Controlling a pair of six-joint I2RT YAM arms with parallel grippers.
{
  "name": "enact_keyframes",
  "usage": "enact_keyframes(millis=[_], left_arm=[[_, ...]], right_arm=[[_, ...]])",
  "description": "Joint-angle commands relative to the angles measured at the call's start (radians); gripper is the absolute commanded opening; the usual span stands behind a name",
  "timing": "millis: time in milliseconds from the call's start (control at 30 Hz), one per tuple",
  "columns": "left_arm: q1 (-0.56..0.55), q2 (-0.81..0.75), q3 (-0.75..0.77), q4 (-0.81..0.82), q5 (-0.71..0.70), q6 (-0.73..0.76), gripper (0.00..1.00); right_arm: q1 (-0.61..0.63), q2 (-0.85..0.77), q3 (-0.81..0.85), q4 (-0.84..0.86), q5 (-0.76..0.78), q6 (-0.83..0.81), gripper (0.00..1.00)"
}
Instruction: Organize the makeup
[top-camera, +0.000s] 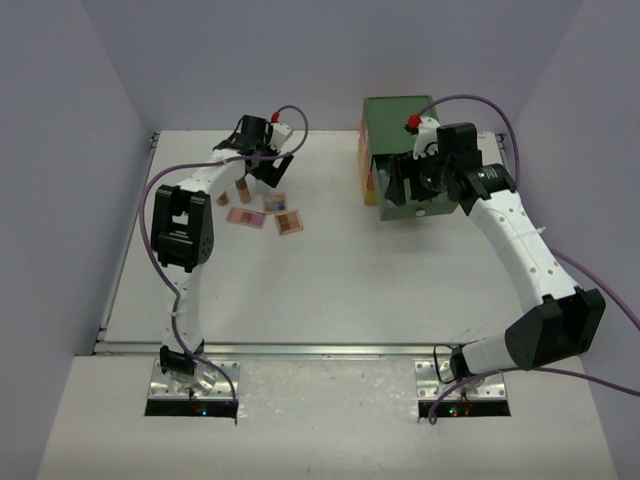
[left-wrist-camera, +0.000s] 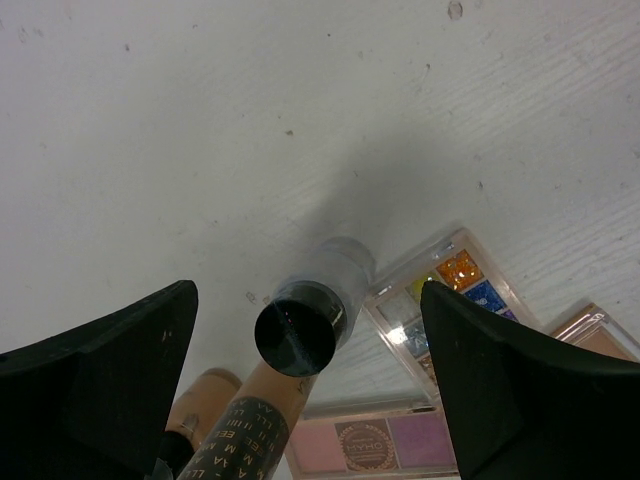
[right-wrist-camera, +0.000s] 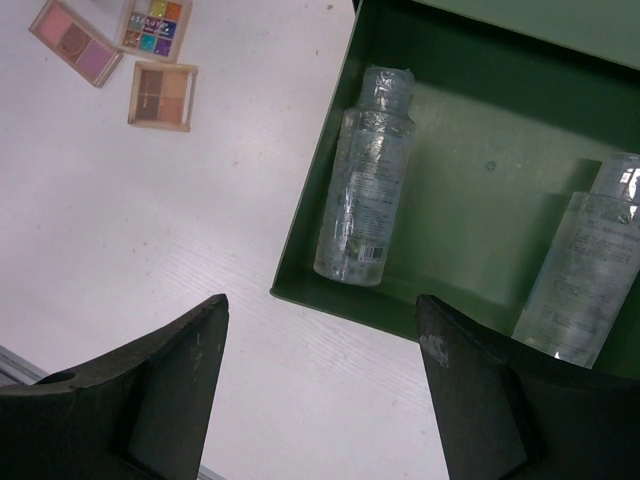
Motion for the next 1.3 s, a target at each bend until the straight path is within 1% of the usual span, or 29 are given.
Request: enact_keyframes(millis=[0,233,333,400,700,767,867,933,1000,1100,1167,1200,1267], left_arm=[[0.001,-0.003,-0.012,0.026,-0.023,-0.015,0.91],[0.001,0.013,-0.012,0.016,-0.020,-0.028,0.81],[0.001,0.018,-0.003,0.014,-0.018,-0.030,0.71],[0.001,0.027,0.007,0.010,-0.014,-0.032,0.67],[0.002,0.060,0.041,-0.027,-0.007,-0.050,0.62],[0.001,0.072,0.062,-0.034,-0.009,-0.052,0.59],[0.002,0.069,0.068,-0.035,-0.001,-0.062,0.43],[0.001,0.062,0.069,-0.034,0.011,-0.066,0.41],[0.000,0.049,0.068,-0.027,0.041,-0.066,0.37],[0.001,0.037,0.075,-0.027,0.064,-0.065,0.21],[0.000,0.027,0.079,-0.027,0.077,-0.065,0.05],[-0.001,0.015,0.079,-0.027,0.085,-0.067,0.01],[-0.001,-0.023,0.073,-0.031,0.117,-0.070,0.00]], right_arm=[[0.005,0.009,-0.011,0.057,-0.016,-0.013,0.76],[0.005,-0.010,-0.024,0.051,0.005,-0.018,0.76],[0.006,-0.020,-0.020,0.048,0.009,-0.023,0.76],[0.007,-0.026,-0.020,0.047,0.010,-0.024,0.76],[0.007,-0.061,-0.031,0.041,0.028,-0.032,0.76],[0.005,-0.069,-0.034,0.042,0.028,-0.032,0.76],[0.005,-0.075,-0.036,0.041,0.027,-0.034,0.76],[0.006,-0.078,-0.034,0.037,0.028,-0.032,0.76],[0.005,-0.084,-0.034,0.035,0.027,-0.034,0.76],[0.005,-0.094,-0.037,0.034,0.035,-0.042,0.77],[0.006,-0.097,-0.033,0.030,0.036,-0.046,0.77],[0.006,-0.099,-0.029,0.028,0.031,-0.050,0.77],[0.005,-0.107,-0.025,0.024,0.013,-0.061,0.77]])
